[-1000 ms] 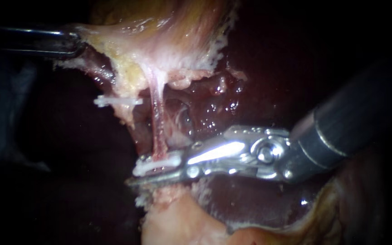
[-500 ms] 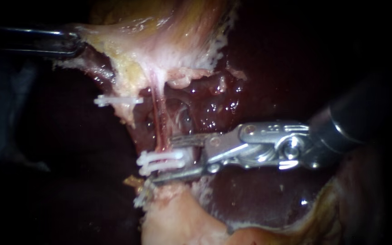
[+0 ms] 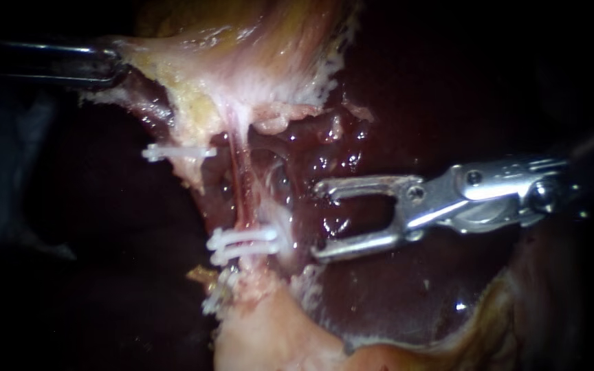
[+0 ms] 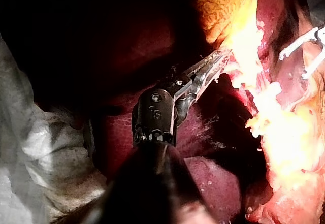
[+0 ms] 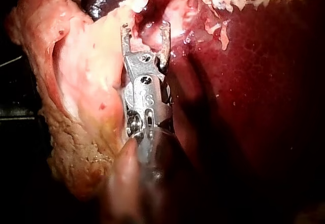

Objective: Going back second clip right tube

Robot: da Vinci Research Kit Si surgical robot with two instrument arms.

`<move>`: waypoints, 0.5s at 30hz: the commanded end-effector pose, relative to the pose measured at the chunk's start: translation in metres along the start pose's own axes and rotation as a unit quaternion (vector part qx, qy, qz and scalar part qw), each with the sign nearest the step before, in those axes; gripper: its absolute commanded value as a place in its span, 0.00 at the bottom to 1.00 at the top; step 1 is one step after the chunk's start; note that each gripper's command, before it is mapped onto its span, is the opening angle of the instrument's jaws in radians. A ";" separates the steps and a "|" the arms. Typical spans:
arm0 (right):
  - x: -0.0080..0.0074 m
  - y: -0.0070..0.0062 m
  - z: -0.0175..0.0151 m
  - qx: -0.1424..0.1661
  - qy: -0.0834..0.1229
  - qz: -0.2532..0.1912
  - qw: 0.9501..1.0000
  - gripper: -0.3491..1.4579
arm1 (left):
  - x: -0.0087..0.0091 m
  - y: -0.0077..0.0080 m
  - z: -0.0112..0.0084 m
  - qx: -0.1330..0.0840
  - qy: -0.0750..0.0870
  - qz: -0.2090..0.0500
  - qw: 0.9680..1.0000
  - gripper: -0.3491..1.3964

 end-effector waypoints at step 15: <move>-0.0007 0.0001 -0.0020 0.000 -0.001 -0.020 1.000 0.47 | -0.0004 -0.0002 0.0008 0.002 0.001 0.001 1.000 0.00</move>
